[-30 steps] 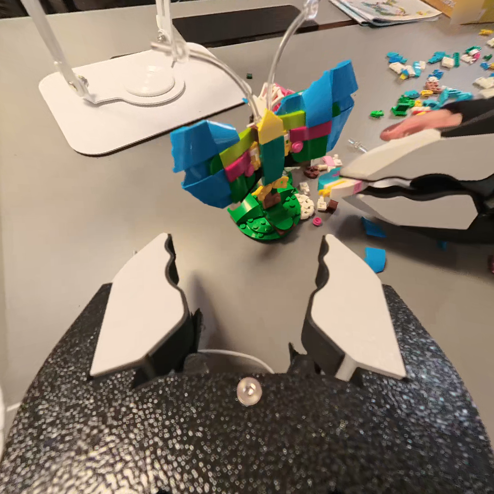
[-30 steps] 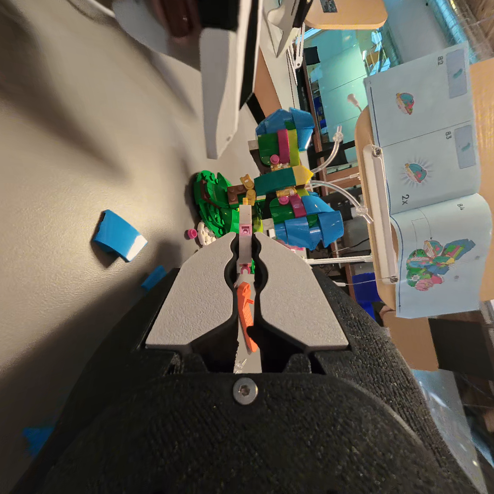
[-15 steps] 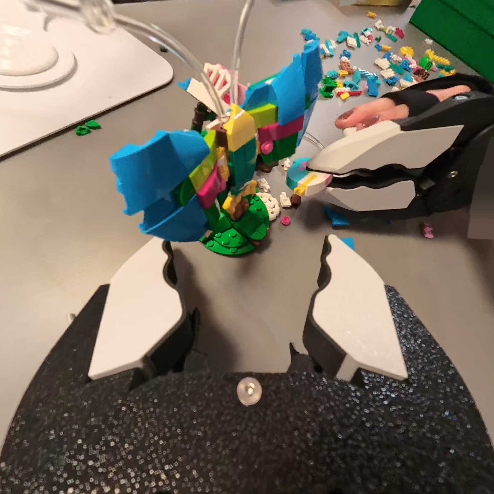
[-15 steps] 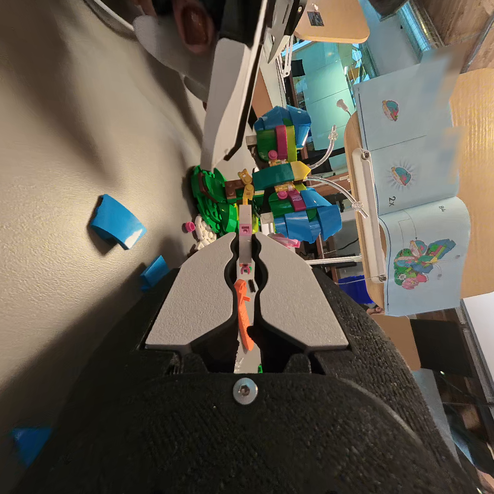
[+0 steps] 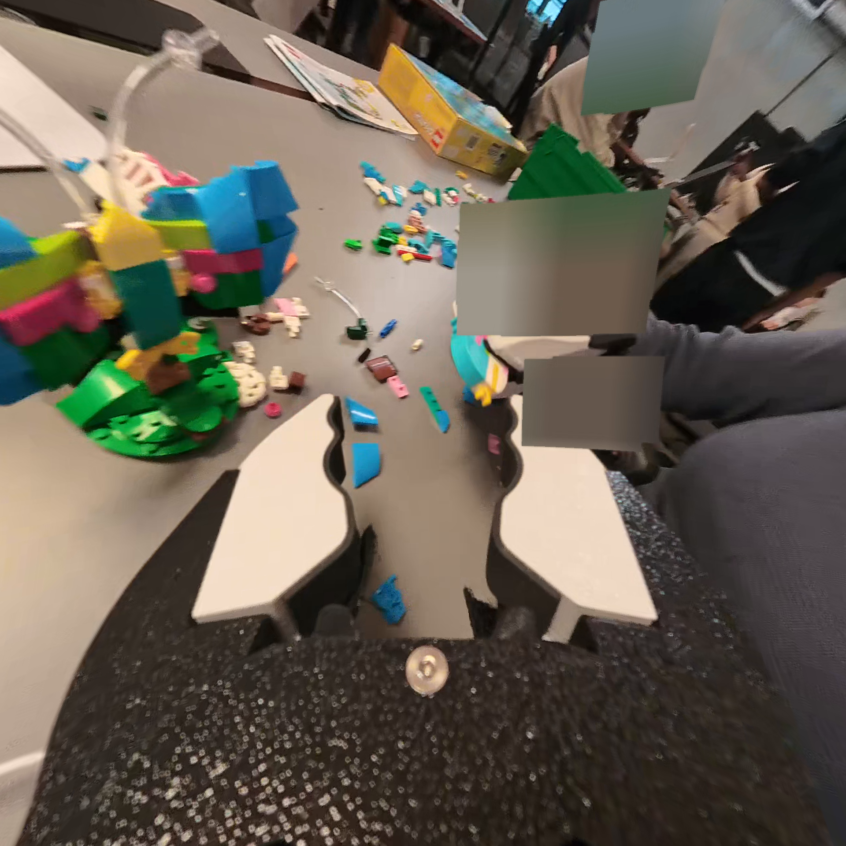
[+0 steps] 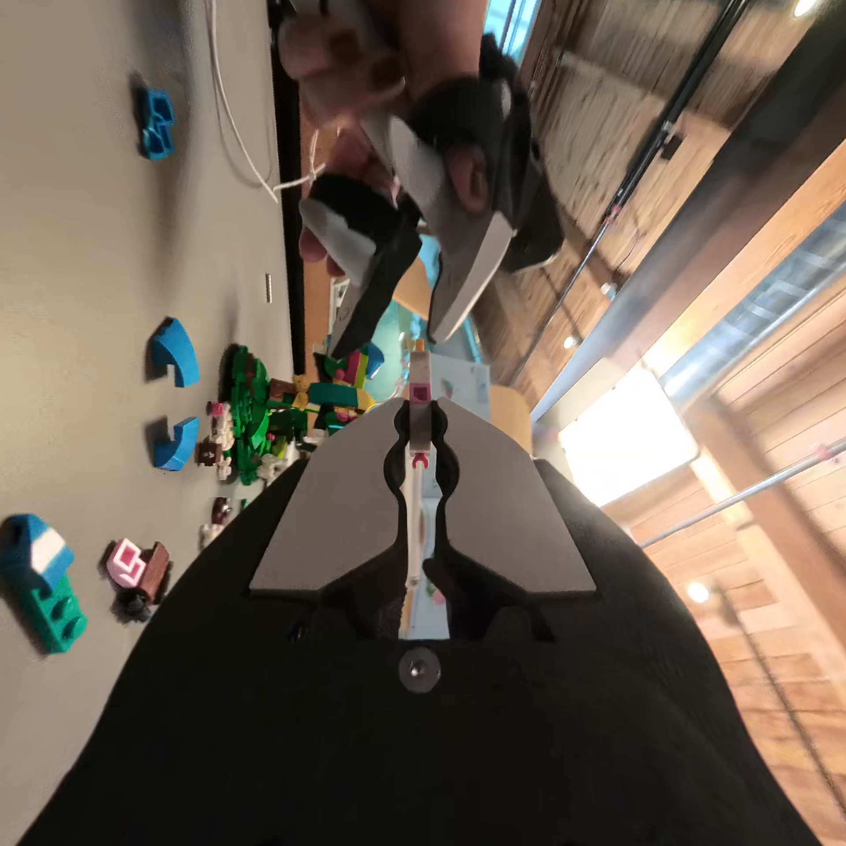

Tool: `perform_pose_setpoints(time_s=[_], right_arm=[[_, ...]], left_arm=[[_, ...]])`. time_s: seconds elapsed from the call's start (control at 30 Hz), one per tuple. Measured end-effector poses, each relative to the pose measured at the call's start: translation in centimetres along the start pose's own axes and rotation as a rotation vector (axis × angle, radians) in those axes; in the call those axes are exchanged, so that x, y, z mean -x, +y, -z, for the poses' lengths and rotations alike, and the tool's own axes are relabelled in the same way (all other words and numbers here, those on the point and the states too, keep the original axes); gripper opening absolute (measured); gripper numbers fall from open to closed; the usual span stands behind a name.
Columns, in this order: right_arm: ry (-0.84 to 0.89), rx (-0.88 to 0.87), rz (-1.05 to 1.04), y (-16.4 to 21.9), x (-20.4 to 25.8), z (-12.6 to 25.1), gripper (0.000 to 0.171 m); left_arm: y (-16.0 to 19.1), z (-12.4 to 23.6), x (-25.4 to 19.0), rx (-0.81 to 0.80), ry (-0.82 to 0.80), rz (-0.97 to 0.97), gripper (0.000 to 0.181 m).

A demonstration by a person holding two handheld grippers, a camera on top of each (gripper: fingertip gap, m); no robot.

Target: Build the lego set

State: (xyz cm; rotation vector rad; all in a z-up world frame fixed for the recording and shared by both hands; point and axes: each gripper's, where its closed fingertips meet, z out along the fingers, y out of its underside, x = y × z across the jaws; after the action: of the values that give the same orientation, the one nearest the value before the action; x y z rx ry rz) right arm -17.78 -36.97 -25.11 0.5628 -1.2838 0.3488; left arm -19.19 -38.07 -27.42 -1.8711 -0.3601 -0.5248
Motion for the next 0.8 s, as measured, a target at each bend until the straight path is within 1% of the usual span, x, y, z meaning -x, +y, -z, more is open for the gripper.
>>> perform_pose_setpoints(time_s=[0.1, 0.13, 0.17, 0.2, 0.23, 0.27, 0.3, 0.37, 0.43, 0.5, 0.57, 0.6, 0.67, 0.73, 0.8], right_arm=[[0.01, -0.048, 0.104, -1.0, -0.4, 0.7, 0.006], [0.008, -0.057, 0.128, -1.2, -0.4, 0.8, 0.007], [0.007, -0.061, 0.145, -1.3, -0.5, 0.9, 0.006], [0.014, -0.054, 0.144, -1.1, -0.6, 1.0, 0.007], [0.022, -0.039, 0.115, -0.7, -0.9, 1.1, 0.009], [0.031, -0.01, 0.051, -0.1, -1.3, 1.2, 0.014], [0.052, 0.021, -0.056, 0.7, -1.9, 1.3, 0.018], [0.031, 0.069, -0.396, 2.4, -2.6, 1.7, 0.021], [-0.081, 0.065, -0.853, 2.7, -2.1, 1.9, 0.02], [-0.207, -0.005, -1.334, 1.9, -2.2, 1.8, 0.02], [-0.294, -0.08, -1.717, 1.4, -3.0, 1.5, 0.022], [-0.321, -0.11, -1.857, 1.3, -3.4, 1.3, 0.022], [-0.343, -0.139, -2.059, 1.5, -3.8, 0.9, 0.022], [-0.351, -0.19, -2.183, 1.6, -4.4, 0.6, 0.021], [-0.362, -0.219, -2.248, 1.7, -4.7, 0.4, 0.019]], left_arm=[[-0.1, -1.0, -1.9, -0.003, 0.13, 0.068, 0.053], [-0.1, -1.3, -2.7, -0.006, 0.186, 0.086, 0.043], [-0.1, -1.5, -3.6, -0.004, 0.247, 0.089, 0.024], [-0.3, -1.5, -4.1, -0.019, 0.28, 0.086, 0.016], [-0.6, -1.5, -4.1, -0.048, 0.276, 0.073, 0.01], [-1.2, -1.3, -4.0, -0.099, 0.263, 0.069, 0.008], [-2.1, -1.0, -3.8, -0.172, 0.24, 0.075, 0.008], [-3.7, 0.1, -3.6, -0.322, 0.219, 0.059, 0.008], [-4.7, 1.0, -3.7, -0.432, 0.211, 0.046, 0.008], [-5.0, 1.3, -4.0, -0.486, 0.203, 0.028, 0.008], [-5.1, 1.2, -4.2, -0.513, 0.195, 0.014, 0.008], [-5.2, 1.1, -4.4, -0.523, 0.2, 0.009, 0.008], [-5.3, 0.9, -4.7, -0.539, 0.209, 0.004, 0.008], [-5.2, 0.4, -5.0, -0.534, 0.215, -0.005, 0.008], [-4.9, -0.1, -5.2, -0.515, 0.215, -0.012, 0.008]])
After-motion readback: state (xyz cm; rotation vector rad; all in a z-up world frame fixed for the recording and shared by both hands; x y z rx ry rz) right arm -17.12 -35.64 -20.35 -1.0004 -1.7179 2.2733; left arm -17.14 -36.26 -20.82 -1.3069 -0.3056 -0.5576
